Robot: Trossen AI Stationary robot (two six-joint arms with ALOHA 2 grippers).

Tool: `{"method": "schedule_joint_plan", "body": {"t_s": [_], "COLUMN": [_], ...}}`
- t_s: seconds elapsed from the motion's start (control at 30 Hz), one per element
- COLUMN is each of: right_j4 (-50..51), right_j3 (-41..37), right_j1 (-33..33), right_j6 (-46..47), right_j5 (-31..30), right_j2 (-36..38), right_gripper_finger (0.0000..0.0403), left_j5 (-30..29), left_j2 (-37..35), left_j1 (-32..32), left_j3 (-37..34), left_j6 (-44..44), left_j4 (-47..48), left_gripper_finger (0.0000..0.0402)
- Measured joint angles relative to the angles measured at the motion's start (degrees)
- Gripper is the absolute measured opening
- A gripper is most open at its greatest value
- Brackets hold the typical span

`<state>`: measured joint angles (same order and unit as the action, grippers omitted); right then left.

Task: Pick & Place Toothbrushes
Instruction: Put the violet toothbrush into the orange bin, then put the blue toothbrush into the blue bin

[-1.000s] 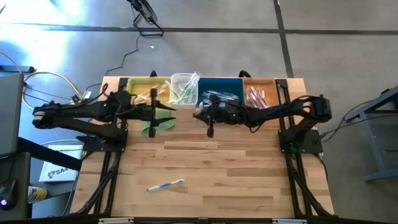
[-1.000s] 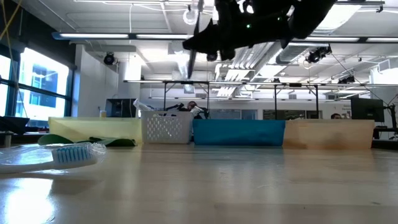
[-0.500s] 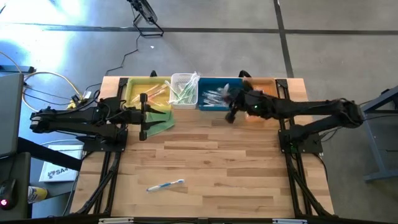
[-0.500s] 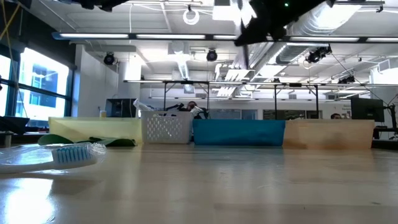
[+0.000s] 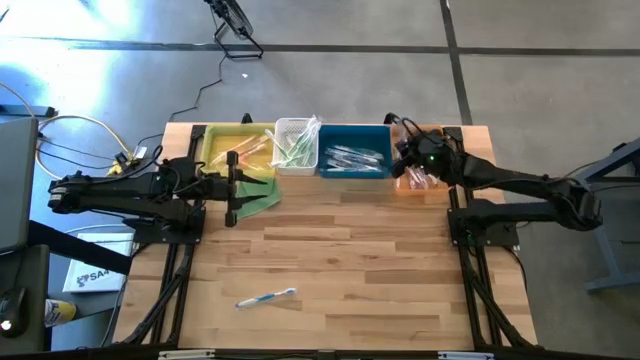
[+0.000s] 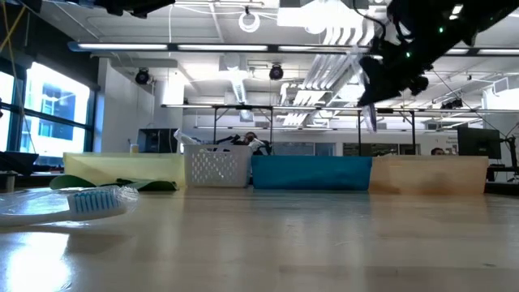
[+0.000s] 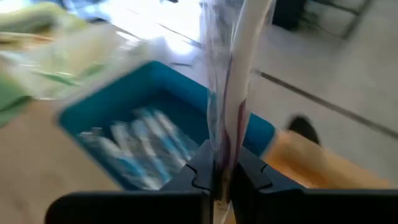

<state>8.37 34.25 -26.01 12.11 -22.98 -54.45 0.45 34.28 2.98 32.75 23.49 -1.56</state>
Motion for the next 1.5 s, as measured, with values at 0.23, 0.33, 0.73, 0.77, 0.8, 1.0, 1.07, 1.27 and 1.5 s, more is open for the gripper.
{"method": "schedule_joint_plan", "body": {"t_s": [0.23, 0.33, 0.73, 0.77, 0.8, 1.0, 1.07, 1.27, 1.5], "right_j4": [3.12, 5.68, 10.01, 10.28, 10.58, 10.89, 10.85, 10.81, 10.69], "right_j3": [-4.32, -5.30, -5.30, -5.30, -5.30, -5.30, -5.30, -5.30, -5.30], "right_j1": [-9.11, -12.02, -19.07, -19.29, -19.42, -20.22, -20.28, -20.28, -20.26], "right_j6": [5.83, 7.75, 10.83, 11.07, 11.52, 12.31, 12.25, 11.67, 11.70], "right_j5": [0.46, 0.76, 12.43, 12.98, 13.20, 19.06, 17.80, 12.11, 12.90], "right_j2": [-0.30, -1.05, -3.19, -3.62, -4.02, -6.70, -7.47, -7.70, -6.08], "right_gripper_finger": [0.0015, 0.0015, 0.0015, 0.0015, 0.0015, 0.0021, 0.0029, 0.0076, 0.0160], "left_j5": [0.01, 0.50, 0.72, 0.72, 0.72, 0.74, 0.76, 0.86, 0.90], "left_j2": [0.11, 0.09, 0.09, 0.09, 0.09, 0.09, 0.09, 0.09, 0.09], "left_j1": [0.00, 0.00, 0.00, 0.00, 0.00, -0.01, 0.00, 0.00, 0.00], "left_j3": [0.00, 0.00, 0.00, 0.00, 0.00, 0.00, 0.00, 0.00, 0.00], "left_j6": [-1.42, -1.53, -1.49, -1.49, -1.49, -1.49, -1.49, -2.66, -2.78], "left_j4": [0.02, 0.00, 0.00, 0.01, 0.00, 0.01, 0.02, 0.02, 0.01], "left_gripper_finger": [0.0132, 0.0132, 0.0132, 0.0132, 0.0132, 0.0132, 0.0132, 0.0132, 0.0132]}}
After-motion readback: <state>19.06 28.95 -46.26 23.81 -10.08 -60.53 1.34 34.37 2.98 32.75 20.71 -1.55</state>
